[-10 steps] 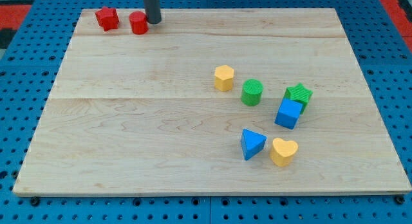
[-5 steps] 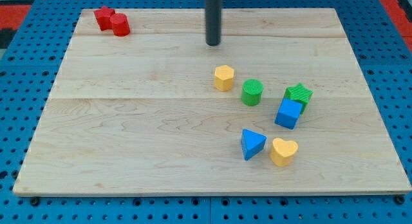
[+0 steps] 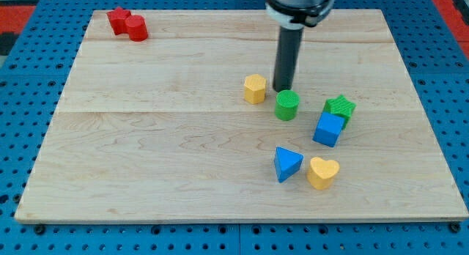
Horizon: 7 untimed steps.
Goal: Push green circle closer to the yellow hexagon
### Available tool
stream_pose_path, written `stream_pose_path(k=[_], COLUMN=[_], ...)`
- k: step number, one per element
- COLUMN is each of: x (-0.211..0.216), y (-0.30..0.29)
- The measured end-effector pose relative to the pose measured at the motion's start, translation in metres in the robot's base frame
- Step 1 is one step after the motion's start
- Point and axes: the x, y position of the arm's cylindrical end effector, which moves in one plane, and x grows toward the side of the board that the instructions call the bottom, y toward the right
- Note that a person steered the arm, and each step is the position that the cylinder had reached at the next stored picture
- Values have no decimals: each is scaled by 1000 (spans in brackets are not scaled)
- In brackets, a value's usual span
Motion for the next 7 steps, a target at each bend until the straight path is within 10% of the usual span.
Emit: stream_pose_path(k=[4,7], x=[77,83], y=[-39,40])
